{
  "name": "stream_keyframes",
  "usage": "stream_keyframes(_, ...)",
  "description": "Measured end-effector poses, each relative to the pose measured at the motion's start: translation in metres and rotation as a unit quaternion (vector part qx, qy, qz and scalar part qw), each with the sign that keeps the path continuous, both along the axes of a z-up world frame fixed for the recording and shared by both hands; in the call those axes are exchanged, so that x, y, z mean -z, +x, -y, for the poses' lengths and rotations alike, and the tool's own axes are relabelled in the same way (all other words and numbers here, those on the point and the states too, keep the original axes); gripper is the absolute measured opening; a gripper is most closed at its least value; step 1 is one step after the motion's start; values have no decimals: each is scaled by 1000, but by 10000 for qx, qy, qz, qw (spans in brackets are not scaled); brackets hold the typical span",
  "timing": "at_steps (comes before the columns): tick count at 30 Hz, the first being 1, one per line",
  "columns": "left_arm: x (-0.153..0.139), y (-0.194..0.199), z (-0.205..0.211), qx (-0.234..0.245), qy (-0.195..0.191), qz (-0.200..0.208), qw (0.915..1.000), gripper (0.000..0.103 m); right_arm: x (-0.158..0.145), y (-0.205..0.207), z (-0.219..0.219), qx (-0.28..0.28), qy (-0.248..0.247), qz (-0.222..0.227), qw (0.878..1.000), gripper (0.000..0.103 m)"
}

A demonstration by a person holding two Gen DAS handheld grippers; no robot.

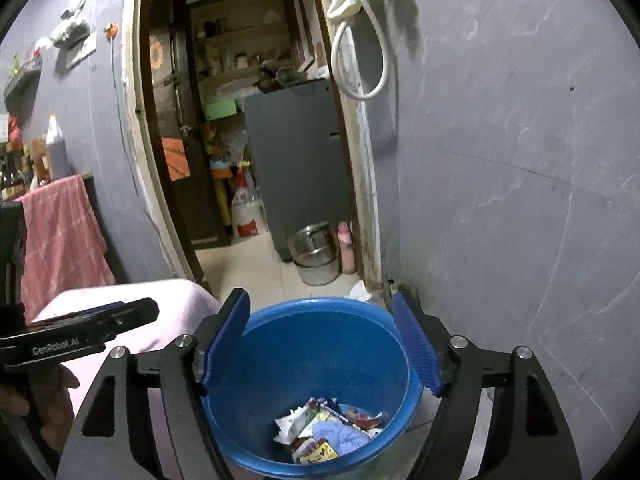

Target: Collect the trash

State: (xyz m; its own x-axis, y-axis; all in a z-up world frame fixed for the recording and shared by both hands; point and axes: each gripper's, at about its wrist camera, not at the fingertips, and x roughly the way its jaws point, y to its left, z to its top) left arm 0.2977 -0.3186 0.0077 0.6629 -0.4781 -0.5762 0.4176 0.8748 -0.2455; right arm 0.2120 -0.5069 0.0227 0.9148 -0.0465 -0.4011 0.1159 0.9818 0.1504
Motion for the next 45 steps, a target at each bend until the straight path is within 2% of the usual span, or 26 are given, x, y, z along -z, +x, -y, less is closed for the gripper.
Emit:
stream_keyframes(1, -3, -2, -3, -27, -11, 60, 10000, 67, -3, -1, -1, 15, 7, 45, 10000, 76)
stream_keyframes(2, -6, -3, -6, -46, -24, 107, 9999, 73, -6, -4, -2, 23, 21, 117, 9999, 78)
stream_keyframes(4, -14, -8, -13, -107, -126, 261, 9995, 79, -10, -9, -3, 28, 33, 208, 9998, 80)
stream_keyframes(10, -34, -25, -33, -183, -249, 637, 9975, 80, -27, -30, -15, 75, -30, 548, 9985, 86)
stream_keyframes(14, -45, -40, -52, -319, -342, 843, 9953, 93, -37, -46, -26, 93, -104, 780, 9969, 93)
stream_keyframes(21, -61, -80, -83, -432, -425, 1229, 9906, 96, -49, -75, -48, -4, -128, 1054, 9943, 103)
stream_keyframes(32, -80, -149, -126, -534, -491, 1648, 9837, 100, -69, -137, -88, 14, -151, 1404, 9900, 103)
stream_keyframes(45, -81, -217, -177, -813, -333, 1840, 9790, 101, -70, -197, -128, 5, -160, 1246, 9921, 103)
